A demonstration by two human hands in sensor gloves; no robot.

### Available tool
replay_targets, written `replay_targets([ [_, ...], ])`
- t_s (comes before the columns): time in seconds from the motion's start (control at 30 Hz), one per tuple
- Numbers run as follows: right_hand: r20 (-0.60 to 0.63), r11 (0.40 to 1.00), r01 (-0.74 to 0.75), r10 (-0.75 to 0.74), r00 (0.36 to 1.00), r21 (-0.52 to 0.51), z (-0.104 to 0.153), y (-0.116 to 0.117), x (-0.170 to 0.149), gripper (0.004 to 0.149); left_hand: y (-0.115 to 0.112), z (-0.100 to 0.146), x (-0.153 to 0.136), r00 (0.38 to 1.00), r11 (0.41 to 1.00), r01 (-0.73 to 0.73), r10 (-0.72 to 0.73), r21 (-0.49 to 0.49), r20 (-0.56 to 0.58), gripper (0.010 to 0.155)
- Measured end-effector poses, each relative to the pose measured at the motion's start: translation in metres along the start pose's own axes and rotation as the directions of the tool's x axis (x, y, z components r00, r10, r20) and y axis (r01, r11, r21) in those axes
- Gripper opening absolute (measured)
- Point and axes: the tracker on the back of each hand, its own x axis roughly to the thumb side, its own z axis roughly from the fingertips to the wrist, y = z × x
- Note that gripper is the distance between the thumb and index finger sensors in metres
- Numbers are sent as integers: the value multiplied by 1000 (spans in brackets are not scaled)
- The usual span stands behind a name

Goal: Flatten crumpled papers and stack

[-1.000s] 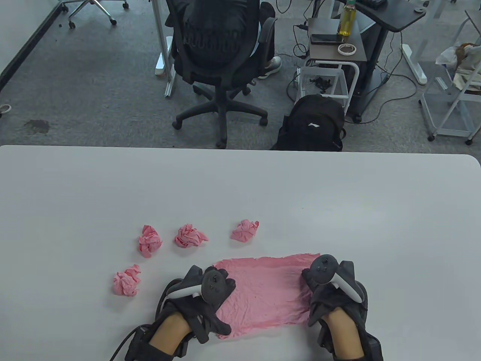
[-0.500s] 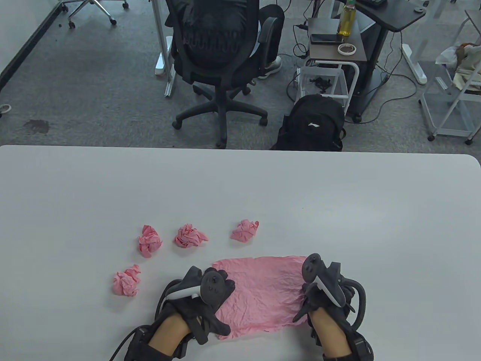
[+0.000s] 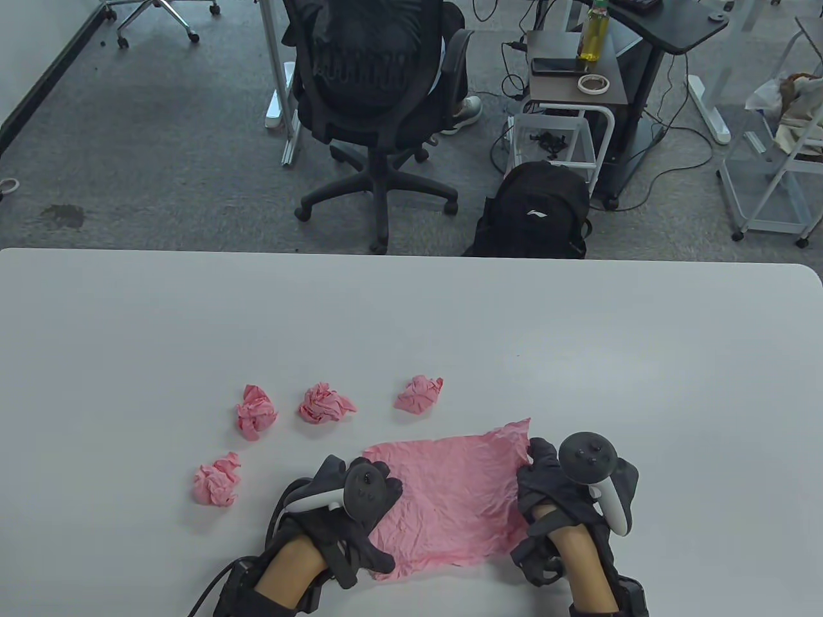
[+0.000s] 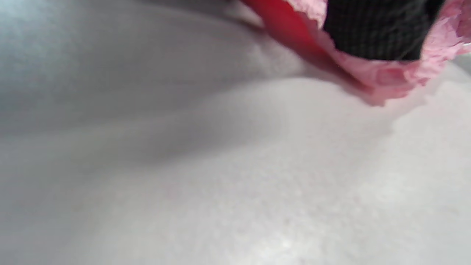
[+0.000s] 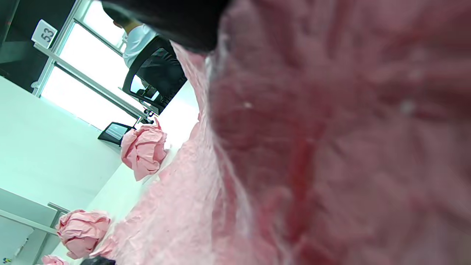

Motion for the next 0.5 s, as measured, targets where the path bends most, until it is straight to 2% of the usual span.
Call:
replay_targets([
  [0.1, -21, 992, 81, -80, 997, 96, -3, 1, -6, 71, 0, 0, 0, 1000, 1000, 2, -2, 1, -1, 109],
  [0.13, -20, 988, 73, -71, 997, 134, -3, 0, -6, 69, 0, 0, 0, 1000, 1000, 1, -1, 1, -1, 109],
  [0.17, -17, 988, 61, -59, 998, 145, -4, 0, -6, 62, 0, 0, 0, 1000, 1000, 0, 0, 1, 0, 109],
  [0.27, 21, 992, 28, -30, 999, 126, -4, 0, -3, 42, 0, 0, 1, 1000, 1000, 1, -1, 1, -1, 109],
  [0.33, 39, 997, 24, -28, 999, 78, -3, -3, -1, 40, 0, 0, 0, 1000, 1000, 1, -1, 1, 1, 109],
  [0.43, 53, 997, 50, -54, 997, 66, -1, -12, -1, 40, 0, 1, 0, 1000, 1000, -1, 0, 13, 22, 108],
  [0.5, 83, 995, 100, -102, 991, 31, 3, -25, -3, 40, 3, 3, -1, 999, 999, -22, 21, 30, 44, 107],
])
